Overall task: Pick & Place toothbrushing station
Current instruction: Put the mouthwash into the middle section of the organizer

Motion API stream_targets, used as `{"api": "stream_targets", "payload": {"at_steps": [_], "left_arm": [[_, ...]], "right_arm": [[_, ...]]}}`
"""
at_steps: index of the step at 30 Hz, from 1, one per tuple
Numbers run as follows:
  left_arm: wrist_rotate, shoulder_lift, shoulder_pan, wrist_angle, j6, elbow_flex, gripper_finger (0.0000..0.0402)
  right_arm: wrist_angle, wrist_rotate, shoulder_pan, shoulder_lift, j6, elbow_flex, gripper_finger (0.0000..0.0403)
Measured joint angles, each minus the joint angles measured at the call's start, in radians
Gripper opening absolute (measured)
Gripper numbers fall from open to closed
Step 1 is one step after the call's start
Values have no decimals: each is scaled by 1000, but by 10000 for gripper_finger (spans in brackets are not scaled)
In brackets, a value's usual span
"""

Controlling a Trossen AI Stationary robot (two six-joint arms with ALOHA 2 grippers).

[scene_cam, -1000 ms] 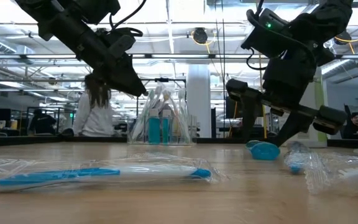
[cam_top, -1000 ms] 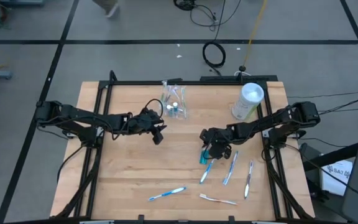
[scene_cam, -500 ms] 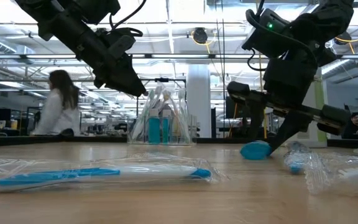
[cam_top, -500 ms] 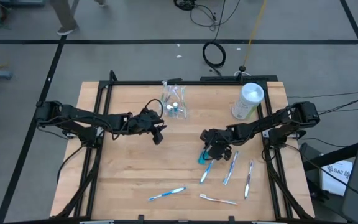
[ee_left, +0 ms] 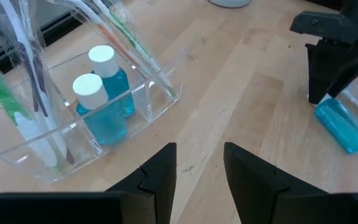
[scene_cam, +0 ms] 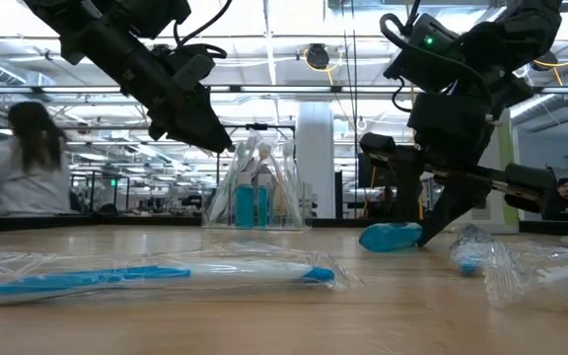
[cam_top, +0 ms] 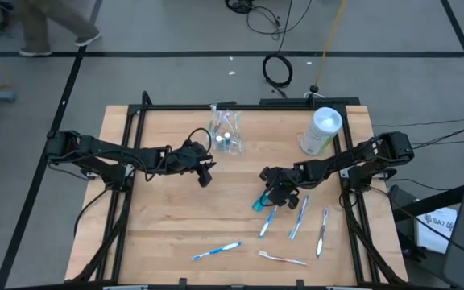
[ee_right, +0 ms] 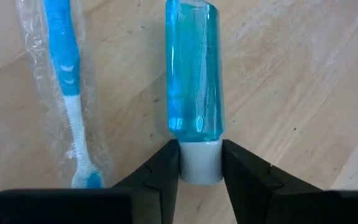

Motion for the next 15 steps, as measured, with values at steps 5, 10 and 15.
{"api": "stream_targets", "payload": {"at_steps": [5, 10, 15], "left_arm": [[1, 0, 0, 18, -185, 0, 141], [74, 0, 0, 24, -226, 0, 141], [170, 0, 0, 68, -167, 0, 141]], "right_arm": [[130, 97, 17, -5, -124, -2, 97], [318, 267, 51, -6, -358, -2, 104], [426, 353, 76, -6, -508, -1, 102]]}}
